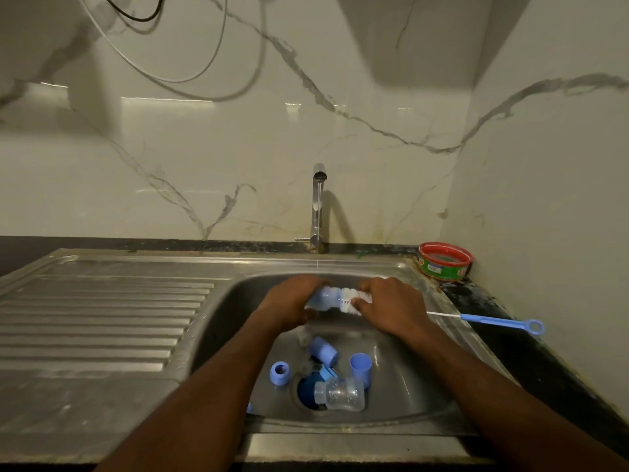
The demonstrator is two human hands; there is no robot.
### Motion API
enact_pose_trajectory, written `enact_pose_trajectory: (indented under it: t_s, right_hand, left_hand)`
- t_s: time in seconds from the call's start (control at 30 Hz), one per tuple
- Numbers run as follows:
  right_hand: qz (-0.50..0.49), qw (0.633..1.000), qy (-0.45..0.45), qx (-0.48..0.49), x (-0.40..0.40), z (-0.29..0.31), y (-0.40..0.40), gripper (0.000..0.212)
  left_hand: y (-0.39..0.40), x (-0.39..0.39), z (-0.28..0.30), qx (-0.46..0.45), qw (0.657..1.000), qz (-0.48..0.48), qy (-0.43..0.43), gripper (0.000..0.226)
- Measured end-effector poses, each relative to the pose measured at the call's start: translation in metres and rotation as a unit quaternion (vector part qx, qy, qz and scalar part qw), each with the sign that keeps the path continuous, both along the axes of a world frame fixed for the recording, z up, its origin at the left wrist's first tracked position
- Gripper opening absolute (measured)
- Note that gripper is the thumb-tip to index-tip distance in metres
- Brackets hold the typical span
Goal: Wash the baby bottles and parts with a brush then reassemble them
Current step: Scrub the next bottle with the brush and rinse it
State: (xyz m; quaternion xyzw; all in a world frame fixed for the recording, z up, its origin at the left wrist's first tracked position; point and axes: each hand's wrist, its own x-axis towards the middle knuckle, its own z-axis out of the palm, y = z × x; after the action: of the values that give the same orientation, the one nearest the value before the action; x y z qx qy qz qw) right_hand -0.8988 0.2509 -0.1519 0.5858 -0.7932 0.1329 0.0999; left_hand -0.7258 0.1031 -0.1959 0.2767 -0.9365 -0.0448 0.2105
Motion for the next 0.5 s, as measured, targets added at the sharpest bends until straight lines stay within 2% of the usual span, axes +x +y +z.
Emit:
enact_pose_trajectory:
  t_s: [0.1,0.2,0.27,0.33,0.4,0.43,0.5]
  right_hand:
    - [-0.008,0.998,-0.06,-0.004,-0.005,0.009,0.001,0.043]
    - [-0.004,0.999,-0.034,0.002,-0.003,0.007,0.002,0.04]
    - [-0.002,0.999,-0.035,0.01,-0.004,0.006,0.005,0.04]
    - [-0.008,0.998,-0.065,-0.016,-0.007,0.01,0.008,0.043]
    - [-0.013,0.997,-0.056,-0.043,-0.01,0.016,0.008,0.045]
    - [-0.013,0.998,-0.041,-0.044,-0.008,0.017,0.007,0.044]
    - [-0.008,1.0,-0.014,-0.025,-0.002,0.013,0.005,0.041]
  left_hand:
    - [-0.005,0.006,0.002,0.005,0.997,0.057,0.054,0.064]
    - [0.0,0.0,0.002,-0.028,0.999,-0.036,0.03,0.061]
    - [0.002,-0.001,0.003,-0.055,0.997,-0.049,0.026,0.06]
    - [-0.001,0.004,0.004,-0.032,0.996,0.011,0.083,0.063]
    - [-0.004,0.008,0.005,-0.008,0.99,0.072,0.117,0.066]
    - [-0.002,0.007,0.005,-0.005,0.992,0.067,0.103,0.067]
    - [0.001,0.0,0.003,-0.003,0.998,-0.019,0.053,0.065]
